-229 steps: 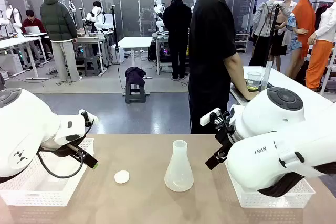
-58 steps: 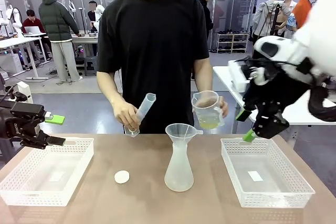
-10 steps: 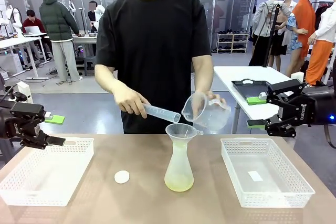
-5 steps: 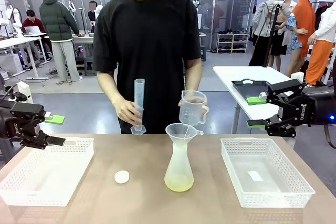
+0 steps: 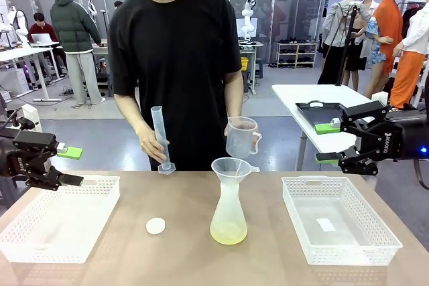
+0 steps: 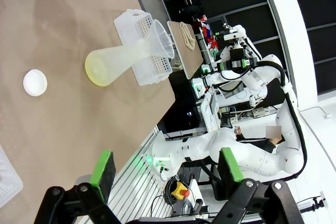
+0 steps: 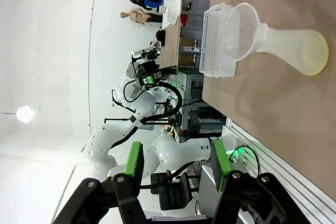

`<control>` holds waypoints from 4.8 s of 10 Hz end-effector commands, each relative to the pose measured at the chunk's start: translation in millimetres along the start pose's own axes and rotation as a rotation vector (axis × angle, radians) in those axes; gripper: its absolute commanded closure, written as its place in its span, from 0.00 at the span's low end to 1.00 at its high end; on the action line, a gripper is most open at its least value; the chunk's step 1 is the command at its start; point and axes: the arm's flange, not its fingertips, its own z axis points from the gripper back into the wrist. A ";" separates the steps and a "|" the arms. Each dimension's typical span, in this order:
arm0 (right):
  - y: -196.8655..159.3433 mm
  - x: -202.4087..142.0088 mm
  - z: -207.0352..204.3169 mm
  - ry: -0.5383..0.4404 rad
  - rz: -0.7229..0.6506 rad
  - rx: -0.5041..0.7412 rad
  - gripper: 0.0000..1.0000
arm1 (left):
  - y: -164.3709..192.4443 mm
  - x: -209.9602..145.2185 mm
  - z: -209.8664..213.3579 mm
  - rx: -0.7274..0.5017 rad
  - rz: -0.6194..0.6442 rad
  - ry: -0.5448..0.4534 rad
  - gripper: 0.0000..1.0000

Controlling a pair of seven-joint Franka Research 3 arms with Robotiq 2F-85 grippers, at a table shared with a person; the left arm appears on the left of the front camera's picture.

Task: Prepare the solutions needed for the experiment.
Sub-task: Once the solution is in the Big flask , pick up the Plastic Funnel and place it back into the right Organizing basket.

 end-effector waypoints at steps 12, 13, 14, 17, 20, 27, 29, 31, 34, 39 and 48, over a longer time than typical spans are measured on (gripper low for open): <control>87.2 90.5 -169.6 0.175 0.547 -0.821 0.34 | -2.0 0.3 -2.3 -0.025 0.001 -0.015 0.00; 84.3 96.6 -174.3 0.207 0.543 -0.844 0.34 | -2.0 0.3 -2.3 -0.025 0.001 -0.015 0.00; 80.3 102.5 -176.8 0.228 0.559 -0.881 0.34 | -2.0 0.3 -2.3 -0.025 0.001 -0.015 0.00; 75.9 92.9 -174.6 0.222 0.584 -0.843 0.34 | -2.0 0.3 -2.3 -0.025 0.001 -0.015 0.00; 75.7 97.9 -174.8 0.246 0.586 -0.847 0.34 | -2.0 0.3 -2.3 -0.025 0.001 -0.015 0.00; 42.9 149.8 -209.0 0.410 0.641 -0.838 0.34 | -2.0 0.3 -2.3 -0.025 0.001 -0.015 0.00; 33.7 154.6 -217.2 0.436 0.627 -0.819 0.34 | -2.0 0.3 -2.3 -0.025 0.001 -0.015 0.00; 23.2 157.3 -222.1 0.468 0.621 -0.817 0.34 | -2.0 0.3 -2.3 -0.025 0.001 -0.015 0.00; 9.3 162.4 -229.2 0.547 0.602 -0.805 0.34 | -2.0 0.3 -2.3 -0.025 0.001 -0.015 0.00; -4.8 174.1 -243.1 0.571 0.574 -0.801 0.43 | -2.0 0.3 -2.3 -0.025 0.001 -0.015 0.00; 1.8 172.0 -245.6 0.607 0.565 -0.817 1.00 | -2.0 0.3 -2.3 -0.025 0.001 -0.015 0.00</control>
